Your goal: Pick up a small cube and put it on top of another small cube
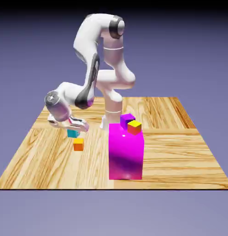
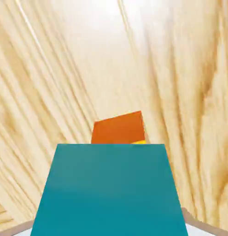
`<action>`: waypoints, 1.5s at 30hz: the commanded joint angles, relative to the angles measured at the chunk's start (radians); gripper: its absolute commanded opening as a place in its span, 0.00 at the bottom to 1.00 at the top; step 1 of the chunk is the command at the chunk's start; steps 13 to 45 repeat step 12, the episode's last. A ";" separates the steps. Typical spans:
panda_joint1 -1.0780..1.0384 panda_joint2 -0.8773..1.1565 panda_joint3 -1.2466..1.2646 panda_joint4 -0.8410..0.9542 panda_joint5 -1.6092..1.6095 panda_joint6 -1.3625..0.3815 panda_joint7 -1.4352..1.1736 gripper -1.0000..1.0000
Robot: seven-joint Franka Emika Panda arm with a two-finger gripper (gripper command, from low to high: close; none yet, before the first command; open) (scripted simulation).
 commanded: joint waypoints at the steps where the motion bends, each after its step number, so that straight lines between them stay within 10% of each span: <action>1: -0.005 0.026 0.003 -0.019 0.005 0.044 -0.005 0.00; 5: -0.023 0.121 0.016 -0.089 0.034 0.203 -0.029 0.00; 6: -0.023 0.121 0.016 -0.089 0.034 0.203 -0.029 1.00; 45: 0.000 0.000 0.000 0.000 -0.003 0.000 0.001 1.00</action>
